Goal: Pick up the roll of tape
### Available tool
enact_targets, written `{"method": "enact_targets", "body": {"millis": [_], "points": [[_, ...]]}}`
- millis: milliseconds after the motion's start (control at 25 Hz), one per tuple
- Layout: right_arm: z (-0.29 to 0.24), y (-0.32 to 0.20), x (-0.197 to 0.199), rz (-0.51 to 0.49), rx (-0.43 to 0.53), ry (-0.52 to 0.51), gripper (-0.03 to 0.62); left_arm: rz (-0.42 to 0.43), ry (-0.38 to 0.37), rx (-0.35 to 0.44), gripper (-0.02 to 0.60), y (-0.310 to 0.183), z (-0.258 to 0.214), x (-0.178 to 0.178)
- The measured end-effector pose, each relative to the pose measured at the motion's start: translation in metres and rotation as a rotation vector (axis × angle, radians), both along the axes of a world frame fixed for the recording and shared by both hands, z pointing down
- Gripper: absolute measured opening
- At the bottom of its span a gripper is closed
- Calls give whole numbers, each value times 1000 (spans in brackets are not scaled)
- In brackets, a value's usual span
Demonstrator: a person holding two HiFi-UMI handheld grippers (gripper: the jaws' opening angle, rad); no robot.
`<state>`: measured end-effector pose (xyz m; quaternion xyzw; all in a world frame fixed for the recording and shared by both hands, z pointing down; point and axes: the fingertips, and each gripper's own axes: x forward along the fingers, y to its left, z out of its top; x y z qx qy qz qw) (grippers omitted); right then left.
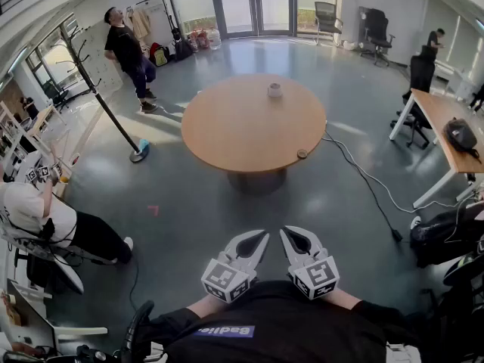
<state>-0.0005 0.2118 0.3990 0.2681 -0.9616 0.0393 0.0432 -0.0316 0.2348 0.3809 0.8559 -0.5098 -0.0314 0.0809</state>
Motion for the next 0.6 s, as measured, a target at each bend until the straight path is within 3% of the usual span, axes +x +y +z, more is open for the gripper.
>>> {"method": "enact_targets", "body": {"millis": [600], "points": [[0, -18, 23, -17, -36, -38, 2, -8, 1, -20, 18, -18, 1, 22]]}}
